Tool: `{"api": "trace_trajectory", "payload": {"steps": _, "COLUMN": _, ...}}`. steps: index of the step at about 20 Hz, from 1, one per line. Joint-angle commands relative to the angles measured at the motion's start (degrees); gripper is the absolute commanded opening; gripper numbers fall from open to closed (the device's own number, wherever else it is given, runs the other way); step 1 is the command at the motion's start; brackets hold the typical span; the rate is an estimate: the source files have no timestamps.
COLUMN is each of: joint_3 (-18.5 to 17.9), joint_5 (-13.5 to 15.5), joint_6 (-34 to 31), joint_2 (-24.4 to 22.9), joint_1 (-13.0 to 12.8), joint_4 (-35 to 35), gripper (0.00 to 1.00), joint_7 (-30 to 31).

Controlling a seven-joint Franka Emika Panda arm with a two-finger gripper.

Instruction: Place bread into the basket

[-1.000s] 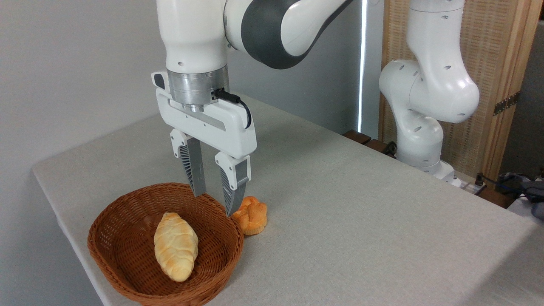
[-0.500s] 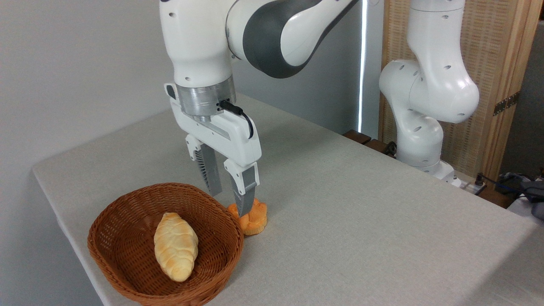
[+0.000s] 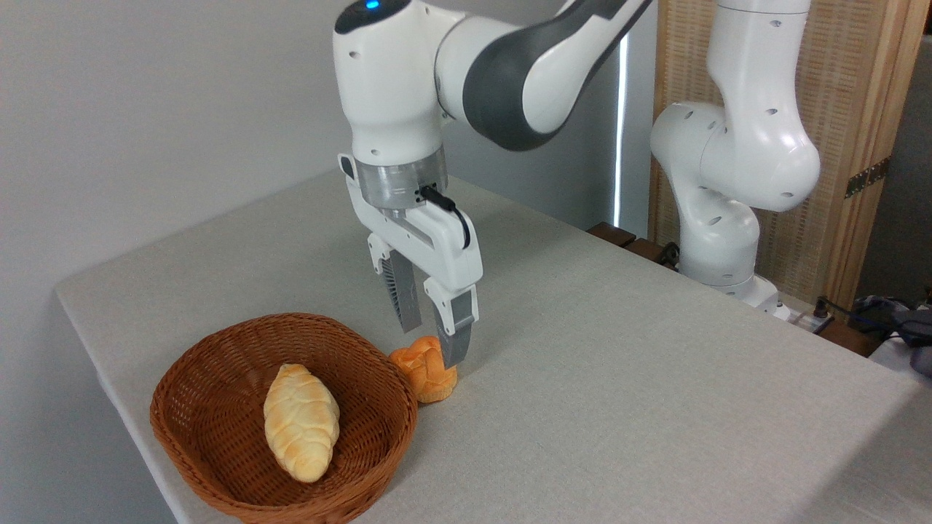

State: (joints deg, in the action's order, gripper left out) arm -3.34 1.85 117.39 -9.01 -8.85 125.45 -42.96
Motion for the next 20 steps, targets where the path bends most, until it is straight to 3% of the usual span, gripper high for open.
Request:
{"api": "trace_trajectory", "payload": {"steps": 1, "joint_3": 0.0, "joint_5": 0.0, "joint_6": 5.6, "joint_2": -1.0, "joint_1": -1.7, "joint_4": 3.7, "gripper": 1.0, "joint_7": -1.1}}
{"api": "trace_trajectory", "payload": {"steps": 8, "joint_3": 0.0, "joint_5": -0.2, "joint_6": 7.1, "joint_2": 1.4, "joint_1": -2.7, "joint_4": 3.9, "gripper": 1.0, "joint_7": -1.1}}
{"api": "trace_trajectory", "payload": {"steps": 11, "joint_3": 0.0, "joint_5": -4.5, "joint_6": 7.2, "joint_2": 2.0, "joint_1": -2.7, "joint_4": 3.9, "gripper": 1.0, "joint_7": -1.1}}
{"api": "trace_trajectory", "payload": {"steps": 16, "joint_3": 0.0, "joint_5": -5.0, "joint_6": 8.0, "joint_2": 3.1, "joint_1": -2.7, "joint_4": 3.9, "gripper": 1.0, "joint_7": -1.1}}
{"api": "trace_trajectory", "payload": {"steps": 17, "joint_3": 0.0, "joint_5": -5.1, "joint_6": 8.1, "joint_2": 3.2, "joint_1": -2.7, "joint_4": 3.9, "gripper": 0.94, "joint_7": -1.1}}
{"api": "trace_trajectory", "payload": {"steps": 20, "joint_3": 0.0, "joint_5": -5.3, "joint_6": 8.1, "joint_2": 3.3, "joint_1": -2.7, "joint_4": 3.8, "gripper": 0.61, "joint_7": -1.1}}
